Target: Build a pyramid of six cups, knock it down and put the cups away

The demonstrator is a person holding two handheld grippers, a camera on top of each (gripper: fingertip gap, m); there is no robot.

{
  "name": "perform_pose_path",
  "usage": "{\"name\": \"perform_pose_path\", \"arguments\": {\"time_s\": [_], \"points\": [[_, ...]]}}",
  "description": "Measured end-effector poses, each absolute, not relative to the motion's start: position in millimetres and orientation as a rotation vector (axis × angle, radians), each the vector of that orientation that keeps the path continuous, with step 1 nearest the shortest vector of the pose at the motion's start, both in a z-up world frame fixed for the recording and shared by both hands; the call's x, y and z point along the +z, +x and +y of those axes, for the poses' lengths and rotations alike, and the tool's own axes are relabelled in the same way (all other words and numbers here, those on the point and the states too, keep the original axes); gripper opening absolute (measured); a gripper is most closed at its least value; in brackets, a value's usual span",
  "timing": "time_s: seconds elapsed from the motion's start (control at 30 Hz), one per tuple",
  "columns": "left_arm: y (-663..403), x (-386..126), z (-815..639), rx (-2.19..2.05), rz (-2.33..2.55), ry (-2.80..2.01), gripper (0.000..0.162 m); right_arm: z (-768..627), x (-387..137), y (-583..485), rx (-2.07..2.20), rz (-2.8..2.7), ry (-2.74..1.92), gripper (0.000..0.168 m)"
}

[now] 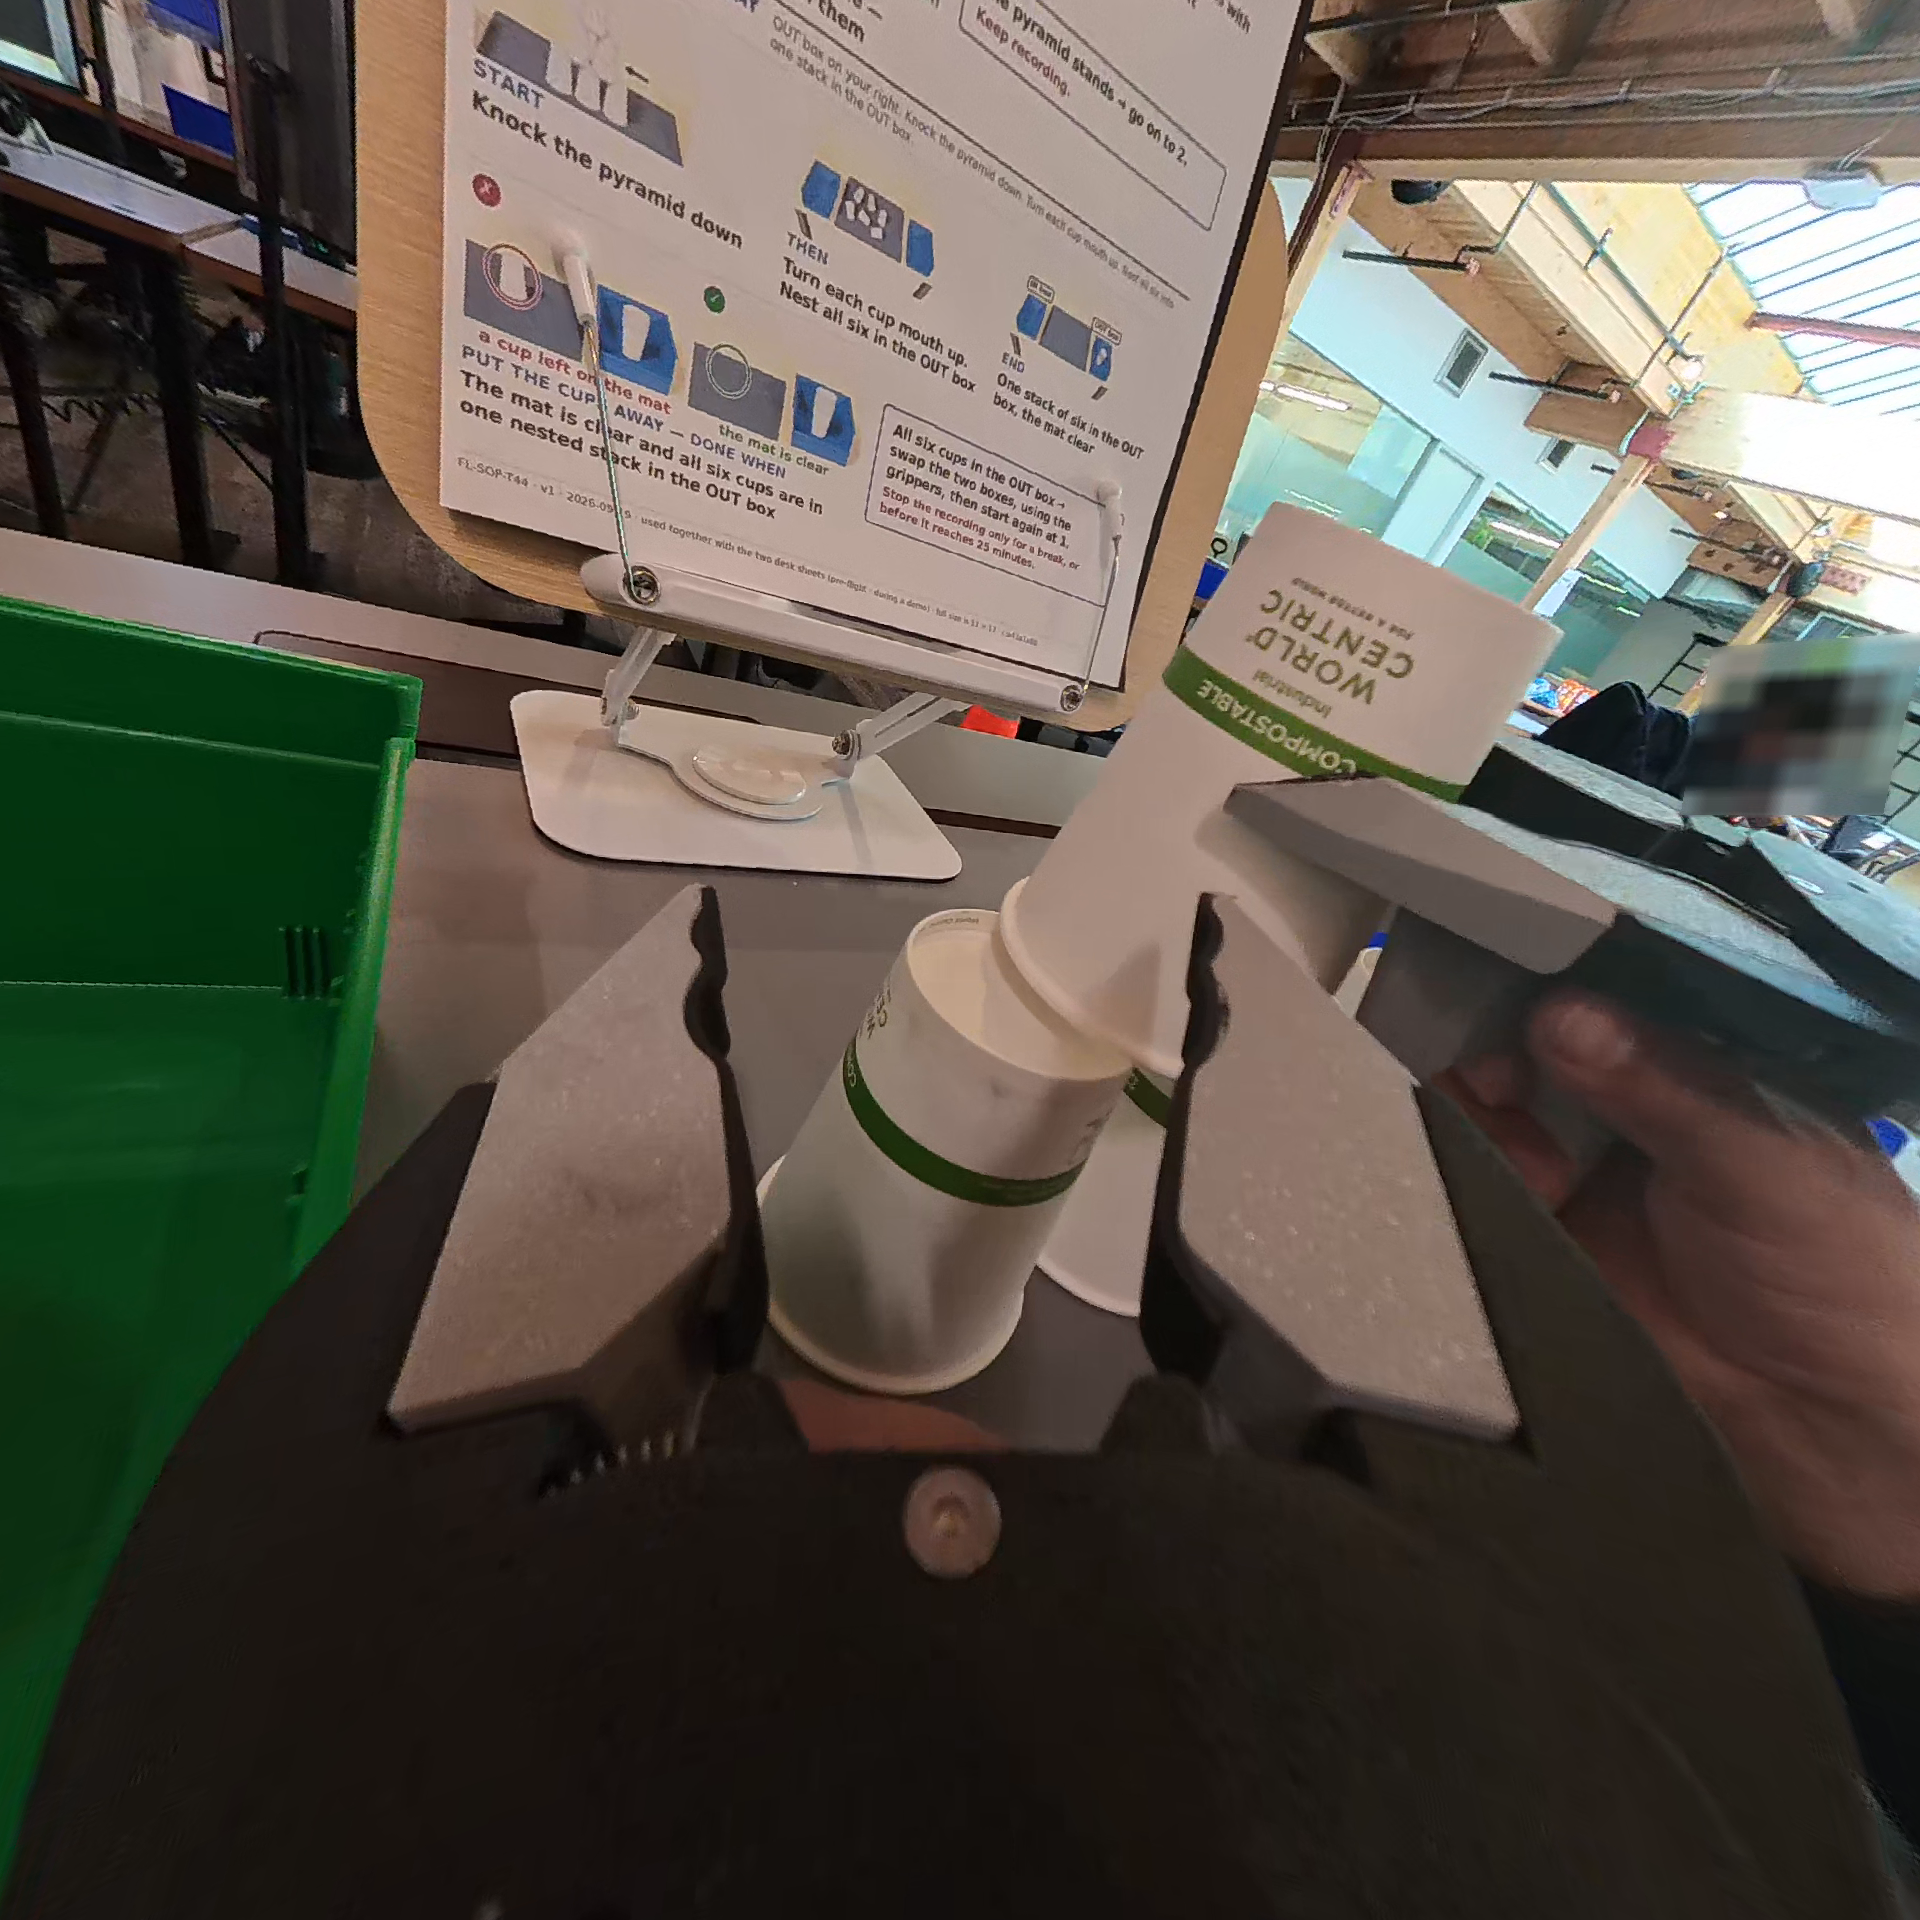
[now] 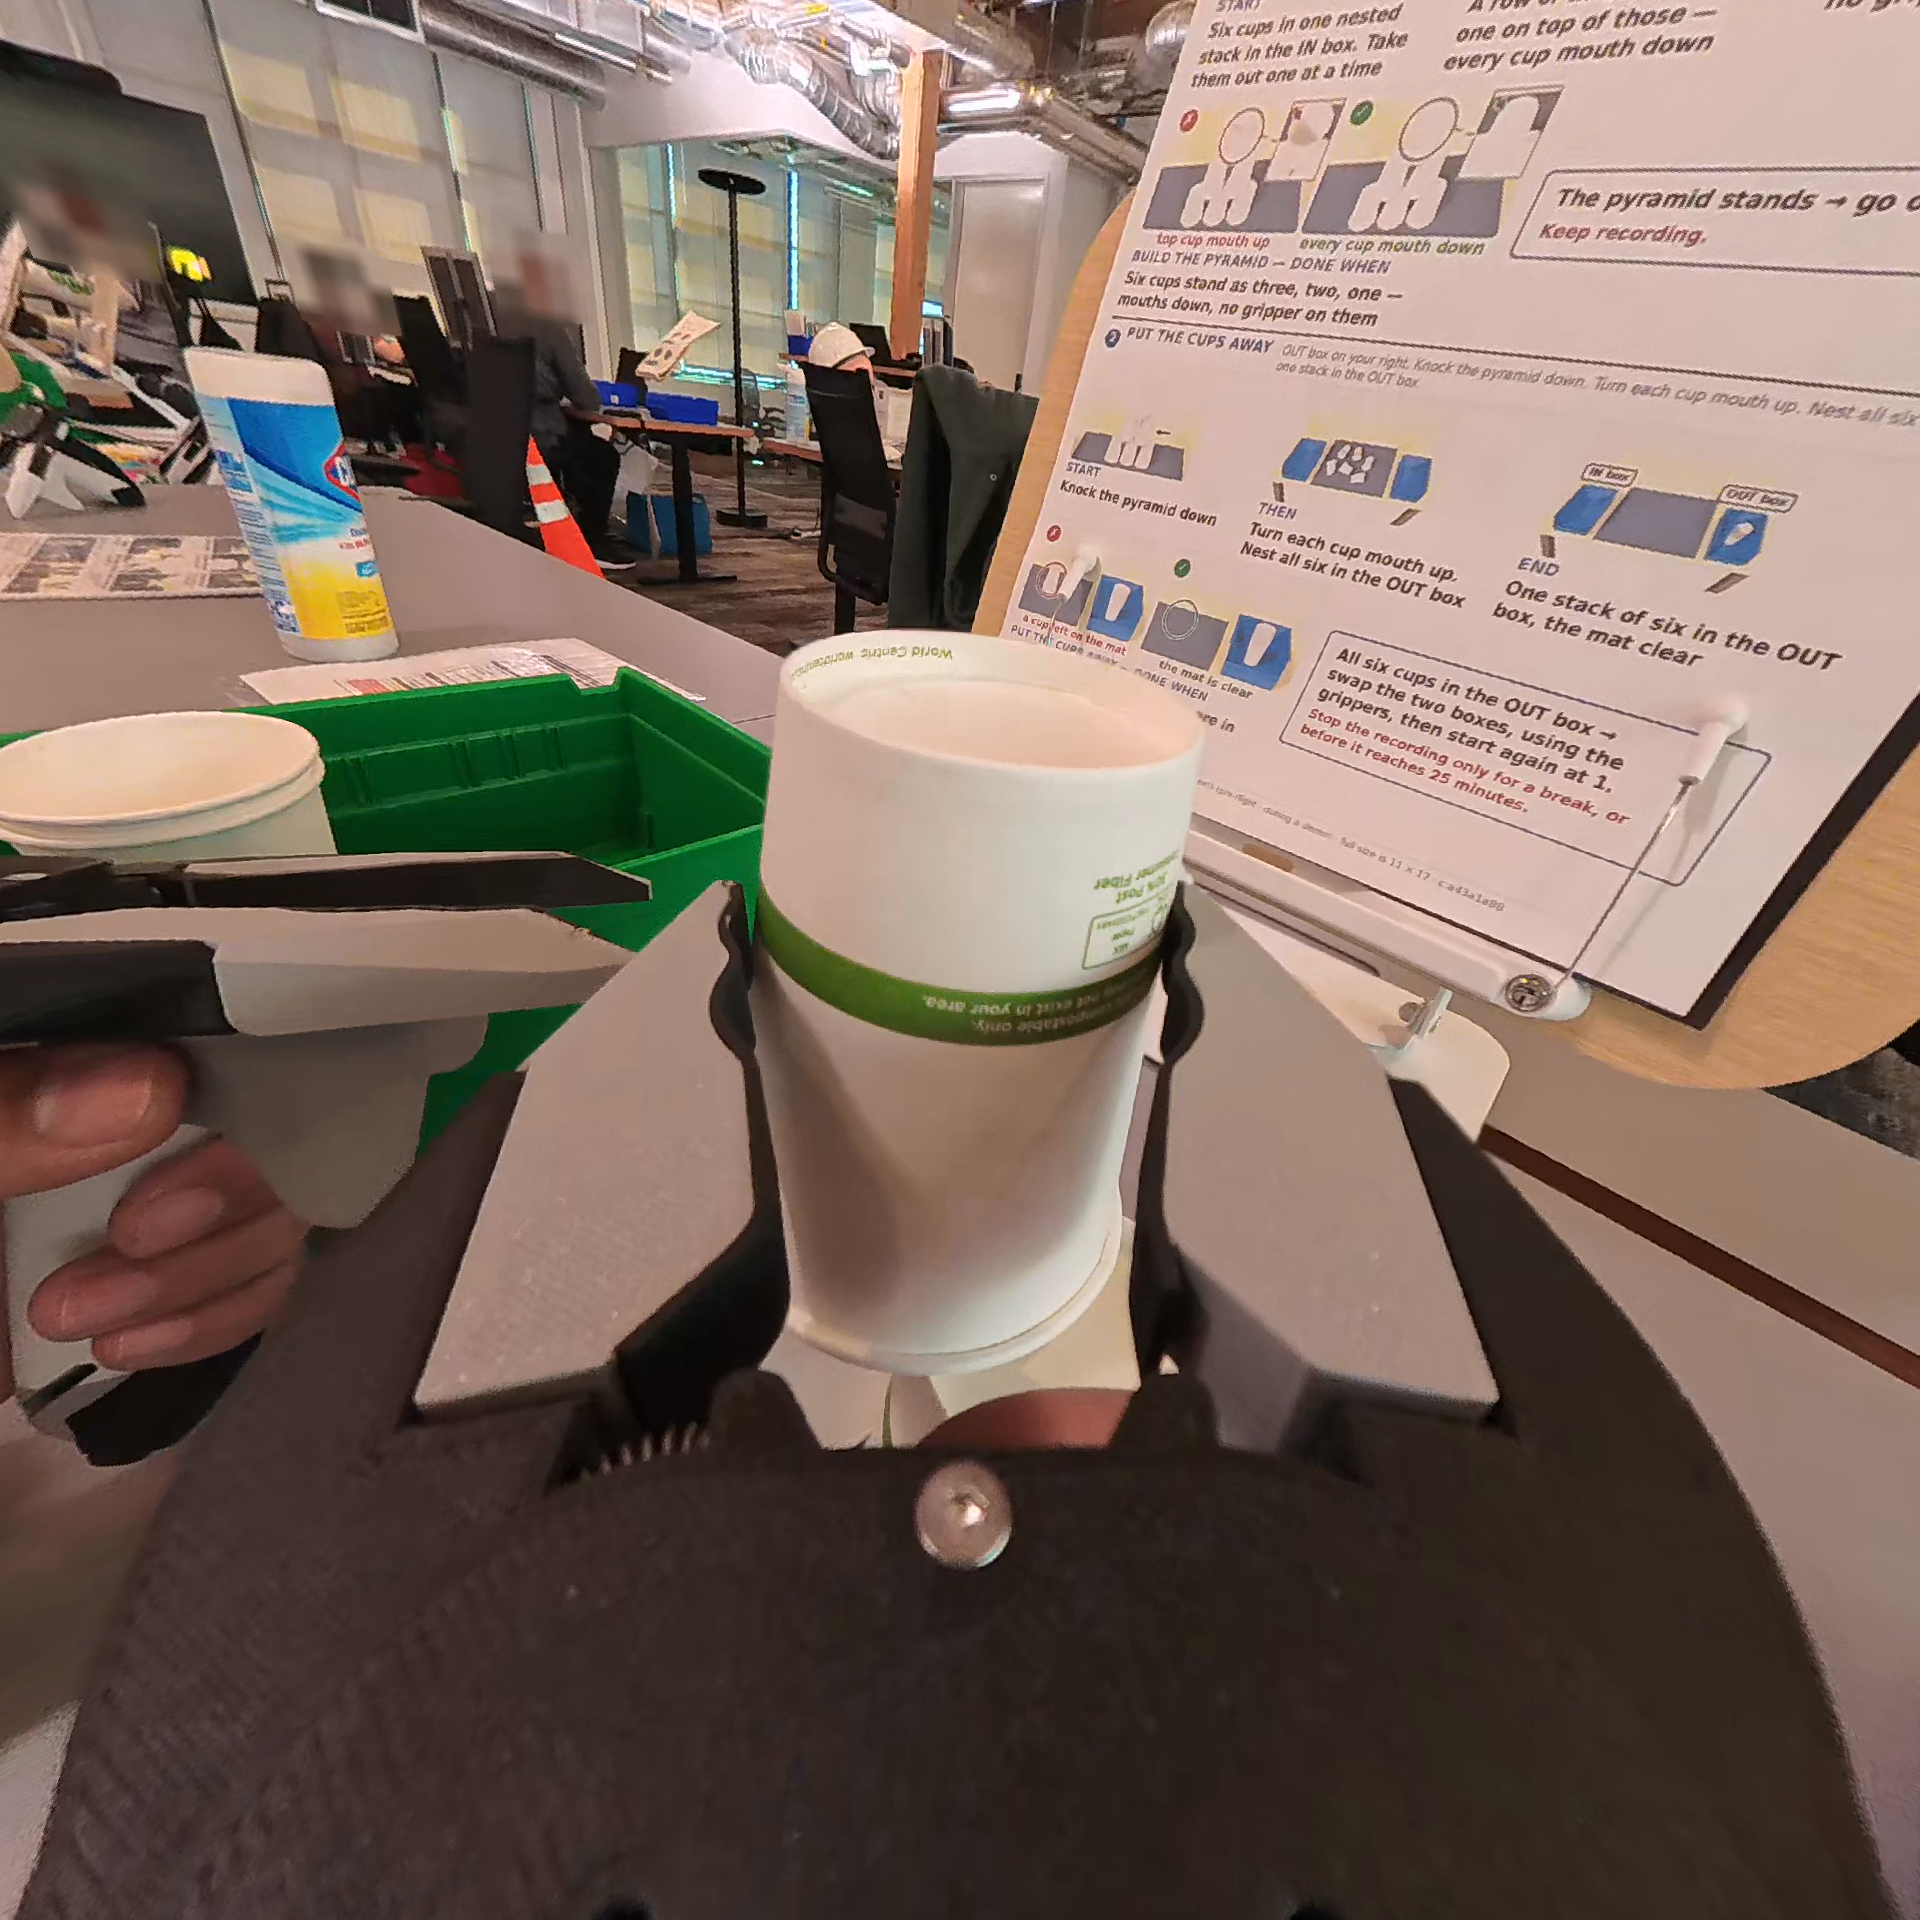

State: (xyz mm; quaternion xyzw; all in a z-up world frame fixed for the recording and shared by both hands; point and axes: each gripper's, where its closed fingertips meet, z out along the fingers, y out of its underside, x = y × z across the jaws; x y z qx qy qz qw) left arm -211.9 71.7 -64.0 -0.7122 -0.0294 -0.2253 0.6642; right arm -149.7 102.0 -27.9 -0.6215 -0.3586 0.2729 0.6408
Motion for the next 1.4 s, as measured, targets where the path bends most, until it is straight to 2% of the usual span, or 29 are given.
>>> {"name": "perform_pose_path", "arguments": {"time_s": [0.03, 0.6, 0.97, 1.17, 1.27, 1.33, 1.4], "points": [[-212, -64, 72, -0.511, -0.066, -1.609, 0.088, 102, -28, -149, 0.616, -0.818, -1.413, 0.077], [-211, -63, 71, -0.521, -0.061, -1.604, 0.088, 92, -17, -124, 0.599, -0.772, -1.420, 0.086], [-199, -47, 56, -0.402, 0.082, -1.606, 0.089, 63, -12, -55, 0.471, -0.638, -1.258, 0.081], [-225, 7, -5, -0.241, 0.290, -1.585, 0.069, 54, -13, -42, 0.394, -0.659, -1.190, 0.074], [-255, 1, -36, -0.158, 0.371, -1.665, 0.047, 51, -19, -48, 0.421, -0.686, -1.205, 0.072], [-282, -5, -47, -0.091, 0.347, -1.707, 0.044, 48, -25, -55, 0.431, -0.715, -1.219, 0.071], [-309, -10, -51, -0.040, 0.295, -1.729, 0.032, 45, -31, -61, 0.429, -0.744, -1.222, 0.071]]}}
